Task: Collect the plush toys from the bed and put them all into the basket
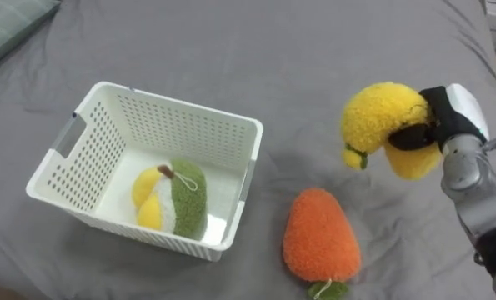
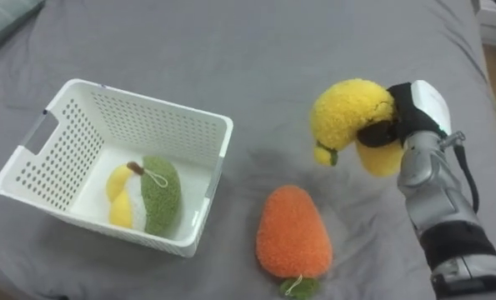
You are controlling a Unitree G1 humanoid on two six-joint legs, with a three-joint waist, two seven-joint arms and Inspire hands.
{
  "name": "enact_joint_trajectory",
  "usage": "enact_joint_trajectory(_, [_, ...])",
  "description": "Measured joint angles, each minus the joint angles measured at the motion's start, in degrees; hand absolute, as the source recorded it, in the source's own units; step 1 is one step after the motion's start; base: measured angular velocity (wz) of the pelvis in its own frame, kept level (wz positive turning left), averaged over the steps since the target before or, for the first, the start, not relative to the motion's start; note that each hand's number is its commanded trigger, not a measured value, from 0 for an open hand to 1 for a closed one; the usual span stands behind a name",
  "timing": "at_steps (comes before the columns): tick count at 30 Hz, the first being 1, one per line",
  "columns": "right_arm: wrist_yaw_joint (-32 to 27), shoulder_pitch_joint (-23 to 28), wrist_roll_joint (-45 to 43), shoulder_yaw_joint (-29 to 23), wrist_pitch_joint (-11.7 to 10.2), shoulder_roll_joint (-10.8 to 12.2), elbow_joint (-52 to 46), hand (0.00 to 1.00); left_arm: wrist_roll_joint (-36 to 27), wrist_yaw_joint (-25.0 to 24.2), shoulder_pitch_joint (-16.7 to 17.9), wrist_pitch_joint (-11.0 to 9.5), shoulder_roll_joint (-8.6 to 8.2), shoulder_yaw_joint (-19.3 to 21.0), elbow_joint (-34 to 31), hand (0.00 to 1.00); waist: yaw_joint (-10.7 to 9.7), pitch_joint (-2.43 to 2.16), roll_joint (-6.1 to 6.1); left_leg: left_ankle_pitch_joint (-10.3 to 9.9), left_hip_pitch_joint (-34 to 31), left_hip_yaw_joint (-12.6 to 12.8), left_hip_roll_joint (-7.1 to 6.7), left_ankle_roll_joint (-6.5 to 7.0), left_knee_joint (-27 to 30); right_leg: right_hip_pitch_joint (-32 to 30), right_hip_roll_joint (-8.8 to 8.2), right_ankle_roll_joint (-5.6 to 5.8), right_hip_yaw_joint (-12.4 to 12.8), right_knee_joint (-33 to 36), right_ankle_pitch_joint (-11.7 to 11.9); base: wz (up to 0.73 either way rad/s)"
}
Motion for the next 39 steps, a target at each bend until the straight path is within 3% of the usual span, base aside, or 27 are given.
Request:
enact_joint_trajectory(8, [0.2, 5.1, -0.3, 0.0, 1.0, 5.3, -10.6, 1.0, 2.4, 1.1, 1.5, 1.6, -0.47, 0.7, -1.4, 0.0, -0.1, 0.02, -0.04, -0.3, 4.1, 0.0, -0.07, 0.03, -0.8, 4.6, 0.17, 0.24, -0.2, -1.0, -0.1, 0.01])
enact_joint_trajectory(19, [1.6, 5.2, -1.2, 0.1, 1.5, 5.8, -22.2, 1.0, 4.9, 1.2, 2.1, 2.7, -1.54, 4.3, -2.0, 0.0, 0.1, 0.06, 0.0, -1.0, 5.2, -0.7, -0.25, 0.0, -0.9, 6.0, 0.18, 0.92, -0.4, -1.3, -0.5, 0.02])
enact_joint_trajectory(26, [3.3, 5.3, -3.1, 2.2, 2.2, 6.6, -28.6, 1.0, 5.7, 1.7, 2.6, 2.7, -1.83, 5.0, -2.0, 0.0, 0.6, 0.39, 0.39, -1.8, 6.5, -0.6, -0.23, 0.07, -0.8, 7.2, 0.18, 1.28, -0.3, -1.3, -0.8, 0.0])
enact_joint_trajectory(35, [8.1, 5.3, -4.7, 5.4, 3.7, 7.4, -31.9, 1.0, 10.3, 1.7, 2.4, 3.1, -2.04, 5.1, -3.3, 0.0, 3.1, 0.42, -0.01, -2.0, 5.9, -0.8, -0.31, 0.18, -0.6, 6.8, 0.11, 1.39, -0.3, -1.3, -0.9, 0.01])
enact_joint_trajectory(39, [9.4, 5.1, -5.6, 7.3, 4.1, 10.5, -33.4, 1.0, 10.3, 1.7, 2.5, 4.0, -2.41, 5.0, -4.5, 0.0, 3.7, 0.35, -0.2, -2.0, 6.0, -0.8, -0.3, 0.17, -0.6, 6.9, 0.13, 1.43, -0.3, -1.2, -0.9, 0.0])
